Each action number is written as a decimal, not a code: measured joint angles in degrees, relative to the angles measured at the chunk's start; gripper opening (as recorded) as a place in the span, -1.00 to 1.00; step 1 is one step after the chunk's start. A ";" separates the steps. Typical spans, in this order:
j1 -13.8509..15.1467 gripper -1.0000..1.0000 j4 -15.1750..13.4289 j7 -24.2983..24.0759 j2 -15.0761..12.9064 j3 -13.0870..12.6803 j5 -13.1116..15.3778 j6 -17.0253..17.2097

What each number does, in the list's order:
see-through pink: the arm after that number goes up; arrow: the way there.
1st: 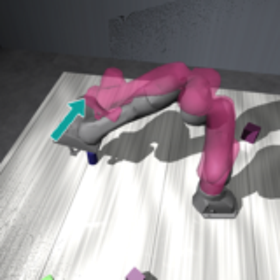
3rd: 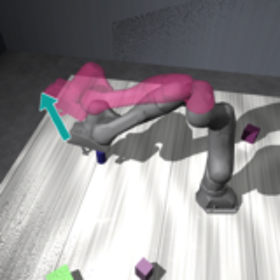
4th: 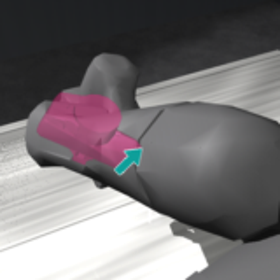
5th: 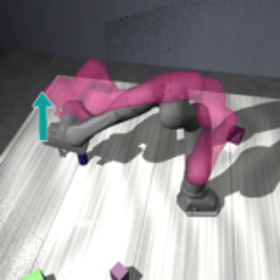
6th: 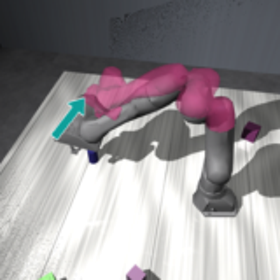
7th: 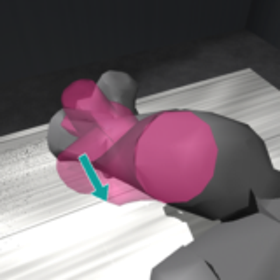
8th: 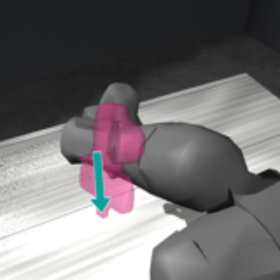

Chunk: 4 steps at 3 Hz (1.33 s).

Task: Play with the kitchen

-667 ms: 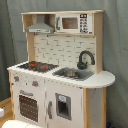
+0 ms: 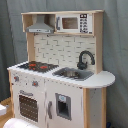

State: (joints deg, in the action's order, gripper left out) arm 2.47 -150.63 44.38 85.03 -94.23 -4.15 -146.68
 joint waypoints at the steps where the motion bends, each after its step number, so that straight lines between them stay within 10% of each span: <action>1: 4.73 1.00 2.85 -0.67 0.00 -1.01 -0.01 -1.14; 4: 17.51 1.00 9.79 0.08 0.13 -1.50 0.07 -10.93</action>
State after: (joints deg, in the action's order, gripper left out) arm 19.98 -140.84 44.46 85.15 -95.73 -4.08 -157.61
